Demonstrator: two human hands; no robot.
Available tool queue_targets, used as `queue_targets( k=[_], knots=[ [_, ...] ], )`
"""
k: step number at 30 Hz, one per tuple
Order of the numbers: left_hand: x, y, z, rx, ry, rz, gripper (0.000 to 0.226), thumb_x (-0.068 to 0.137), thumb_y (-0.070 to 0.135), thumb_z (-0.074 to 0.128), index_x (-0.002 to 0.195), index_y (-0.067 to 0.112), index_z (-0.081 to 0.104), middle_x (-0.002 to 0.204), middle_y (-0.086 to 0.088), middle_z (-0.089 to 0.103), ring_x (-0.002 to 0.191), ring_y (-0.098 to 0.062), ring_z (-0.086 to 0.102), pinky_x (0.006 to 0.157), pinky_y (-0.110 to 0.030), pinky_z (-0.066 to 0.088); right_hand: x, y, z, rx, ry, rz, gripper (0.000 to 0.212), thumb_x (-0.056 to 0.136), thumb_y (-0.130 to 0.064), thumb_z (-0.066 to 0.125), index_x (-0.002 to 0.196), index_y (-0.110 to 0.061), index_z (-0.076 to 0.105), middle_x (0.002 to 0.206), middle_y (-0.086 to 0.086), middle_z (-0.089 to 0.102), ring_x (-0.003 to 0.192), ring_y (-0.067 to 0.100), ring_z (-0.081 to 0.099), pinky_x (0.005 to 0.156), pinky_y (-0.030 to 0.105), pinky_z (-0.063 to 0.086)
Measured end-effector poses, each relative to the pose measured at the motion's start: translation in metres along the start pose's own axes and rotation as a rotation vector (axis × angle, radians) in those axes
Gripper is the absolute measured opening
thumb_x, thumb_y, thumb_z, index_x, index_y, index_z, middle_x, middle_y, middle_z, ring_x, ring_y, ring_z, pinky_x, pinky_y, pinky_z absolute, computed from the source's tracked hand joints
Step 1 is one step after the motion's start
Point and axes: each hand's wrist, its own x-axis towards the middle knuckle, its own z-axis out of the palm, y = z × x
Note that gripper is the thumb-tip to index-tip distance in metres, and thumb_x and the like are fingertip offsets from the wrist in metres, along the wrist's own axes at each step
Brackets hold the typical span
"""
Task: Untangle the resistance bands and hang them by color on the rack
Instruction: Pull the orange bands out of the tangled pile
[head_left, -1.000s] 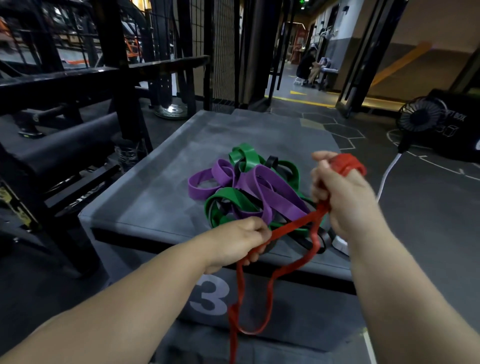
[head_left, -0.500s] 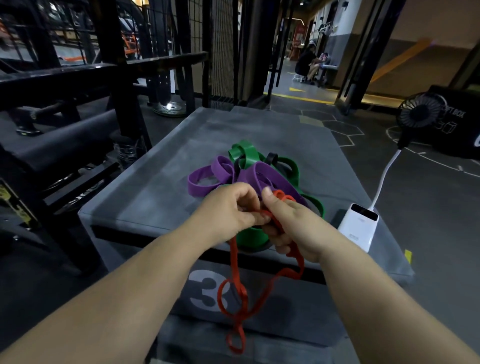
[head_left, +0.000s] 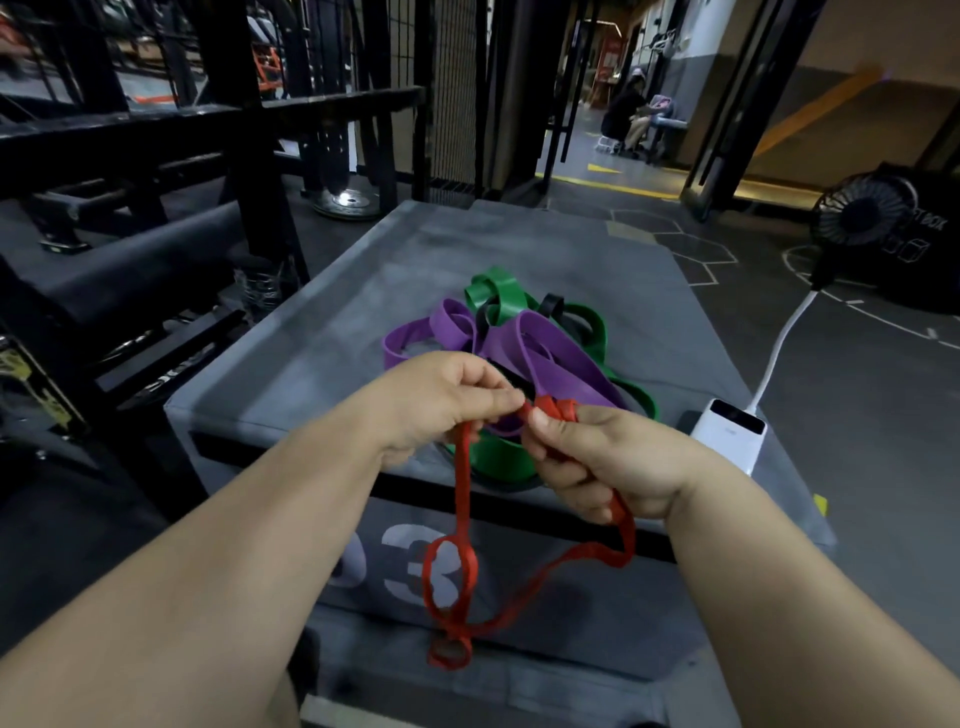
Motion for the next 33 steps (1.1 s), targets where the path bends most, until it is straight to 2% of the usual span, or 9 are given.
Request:
queue_targets(
  k=[4, 7, 14, 18, 21, 24, 26, 29, 33],
  knots=[
    [-0.003, 0.001, 0.001, -0.219, -0.125, 0.002, 0.016, 0.075, 0.034, 0.065, 0.065, 0.021, 0.063, 0.058, 0.008, 0.053, 0.055, -0.004, 0.048, 0.061, -0.019, 0.04, 0.004, 0.009, 0.0, 0.059, -0.268, -0.044, 0.042, 0.079, -0.06, 0.065, 0.069, -0.02, 0.056, 0.05, -0.003, 0.04, 0.048, 0.018, 0.061, 0.06, 0.031, 0.054],
    [0.0, -0.004, 0.005, -0.26, -0.188, 0.048, 0.026, 0.064, 0.049, 0.076, 0.061, 0.024, 0.069, 0.064, 0.007, 0.059, 0.064, -0.007, 0.052, 0.067, -0.023, 0.044, 0.009, 0.011, -0.001, 0.165, -0.441, -0.118, 0.04, 0.087, -0.057, 0.059, 0.073, -0.019, 0.056, 0.051, -0.008, 0.048, 0.054, 0.015, 0.065, 0.085, 0.04, 0.054],
    [0.005, -0.014, 0.021, -0.395, -0.143, 0.025, 0.086, 0.042, 0.07, 0.082, 0.096, 0.008, 0.056, 0.08, -0.011, 0.056, 0.073, -0.024, 0.052, 0.062, -0.029, 0.049, 0.014, 0.007, 0.004, 0.446, -0.591, -0.222, 0.046, 0.096, -0.056, 0.041, 0.076, -0.018, 0.059, 0.047, -0.01, 0.045, 0.059, 0.009, 0.059, 0.09, 0.036, 0.048],
    [0.004, -0.014, 0.026, -0.274, -0.054, 0.027, 0.098, 0.034, 0.087, 0.07, 0.093, 0.01, 0.057, 0.08, -0.013, 0.049, 0.076, -0.025, 0.045, 0.071, -0.035, 0.04, 0.012, 0.002, 0.008, 0.582, -0.618, -0.321, 0.047, 0.098, -0.054, 0.036, 0.069, -0.019, 0.046, 0.046, -0.007, 0.039, 0.052, 0.012, 0.055, 0.079, 0.032, 0.048],
    [0.003, -0.014, 0.034, -0.282, -0.008, -0.024, 0.08, 0.031, 0.093, 0.06, 0.063, 0.021, 0.051, 0.056, 0.001, 0.044, 0.056, -0.014, 0.042, 0.059, -0.027, 0.038, 0.011, -0.003, 0.008, 0.762, -0.64, -0.349, 0.045, 0.098, -0.051, 0.042, 0.069, -0.016, 0.038, 0.046, -0.006, 0.038, 0.037, 0.009, 0.037, 0.061, 0.026, 0.046],
    [0.002, -0.014, 0.041, -0.329, -0.053, -0.028, 0.058, 0.058, 0.082, 0.048, 0.046, 0.025, 0.045, 0.046, 0.009, 0.034, 0.045, -0.008, 0.031, 0.051, -0.024, 0.03, 0.005, -0.013, 0.004, 0.89, -0.6, -0.427, 0.037, 0.095, -0.042, 0.055, 0.074, -0.012, 0.048, 0.048, -0.007, 0.036, 0.033, 0.0, 0.027, 0.048, 0.021, 0.04],
    [0.003, -0.018, 0.042, -0.352, -0.125, 0.026, 0.051, 0.075, 0.075, 0.055, 0.057, 0.027, 0.049, 0.053, 0.009, 0.033, 0.045, -0.005, 0.028, 0.047, -0.019, 0.027, 0.0, -0.021, -0.002, 0.926, -0.529, -0.491, 0.029, 0.094, -0.031, 0.06, 0.079, -0.008, 0.051, 0.052, -0.005, 0.038, 0.036, -0.001, 0.026, 0.045, 0.019, 0.037],
    [0.003, -0.021, 0.039, -0.194, -0.137, 0.068, 0.032, 0.076, 0.041, 0.069, 0.09, 0.022, 0.048, 0.07, 0.006, 0.04, 0.052, -0.004, 0.036, 0.048, -0.019, 0.031, -0.007, -0.027, -0.014, 0.969, -0.406, -0.547, 0.021, 0.094, -0.024, 0.06, 0.085, -0.006, 0.054, 0.058, -0.005, 0.04, 0.041, 0.004, 0.03, 0.047, 0.019, 0.035],
    [0.005, -0.022, 0.041, 0.037, -0.045, 0.061, 0.017, 0.093, 0.018, 0.061, 0.093, 0.017, 0.043, 0.074, 0.001, 0.048, 0.058, -0.004, 0.049, 0.059, -0.024, 0.048, -0.01, -0.027, -0.032, 1.021, -0.307, -0.628, 0.015, 0.095, -0.019, 0.058, 0.094, -0.004, 0.06, 0.06, 0.002, 0.048, 0.048, 0.007, 0.034, 0.05, 0.02, 0.032]
  ],
)
